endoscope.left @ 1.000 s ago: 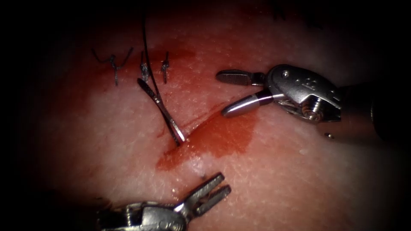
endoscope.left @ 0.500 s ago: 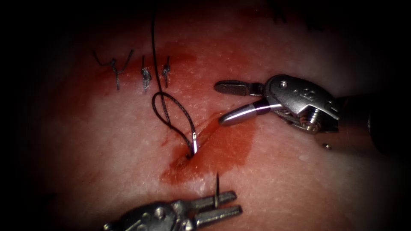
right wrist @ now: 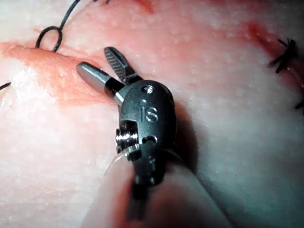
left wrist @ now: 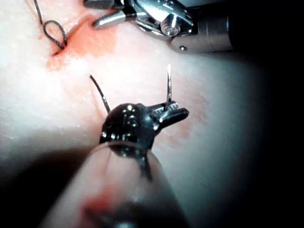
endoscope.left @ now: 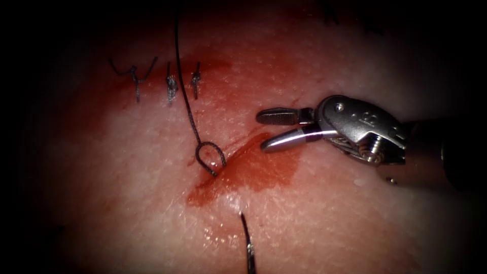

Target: Wound Closure

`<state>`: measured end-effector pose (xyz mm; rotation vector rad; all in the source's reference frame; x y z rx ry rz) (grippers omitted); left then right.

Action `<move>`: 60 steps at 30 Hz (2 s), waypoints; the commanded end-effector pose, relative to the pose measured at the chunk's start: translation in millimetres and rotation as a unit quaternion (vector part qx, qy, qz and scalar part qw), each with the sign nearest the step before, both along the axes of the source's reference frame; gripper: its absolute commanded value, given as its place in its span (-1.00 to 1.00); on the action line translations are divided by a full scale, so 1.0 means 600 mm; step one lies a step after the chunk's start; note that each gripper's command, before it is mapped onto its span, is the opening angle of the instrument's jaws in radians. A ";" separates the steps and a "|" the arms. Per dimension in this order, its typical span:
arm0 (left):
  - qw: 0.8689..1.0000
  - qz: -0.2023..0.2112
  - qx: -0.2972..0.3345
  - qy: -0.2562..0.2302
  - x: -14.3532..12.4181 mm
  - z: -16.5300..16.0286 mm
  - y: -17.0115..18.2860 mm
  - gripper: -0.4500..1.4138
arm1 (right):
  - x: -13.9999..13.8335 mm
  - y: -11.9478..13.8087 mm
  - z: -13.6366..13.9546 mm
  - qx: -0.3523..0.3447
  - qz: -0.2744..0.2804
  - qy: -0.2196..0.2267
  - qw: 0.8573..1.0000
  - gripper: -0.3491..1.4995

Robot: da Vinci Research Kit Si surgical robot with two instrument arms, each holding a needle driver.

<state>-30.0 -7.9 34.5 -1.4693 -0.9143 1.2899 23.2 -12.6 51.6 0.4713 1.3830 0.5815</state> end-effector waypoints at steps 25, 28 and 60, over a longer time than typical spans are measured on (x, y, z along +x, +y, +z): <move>0.945 -0.022 -0.285 0.159 0.0139 -0.0226 0.0011 -1.00 | 0.0090 -0.0151 -0.0104 -0.134 -0.109 -0.029 0.985 0.18; 0.941 -0.025 -0.290 0.174 0.0144 -0.0232 0.0013 -1.00 | 0.0107 -0.0157 -0.0103 -0.135 -0.107 -0.034 0.984 0.14; 0.918 -0.045 -0.346 0.188 0.0164 -0.0130 -0.0059 -1.00 | 0.0094 -0.0376 -0.0270 -0.132 -0.161 -0.087 0.974 -1.00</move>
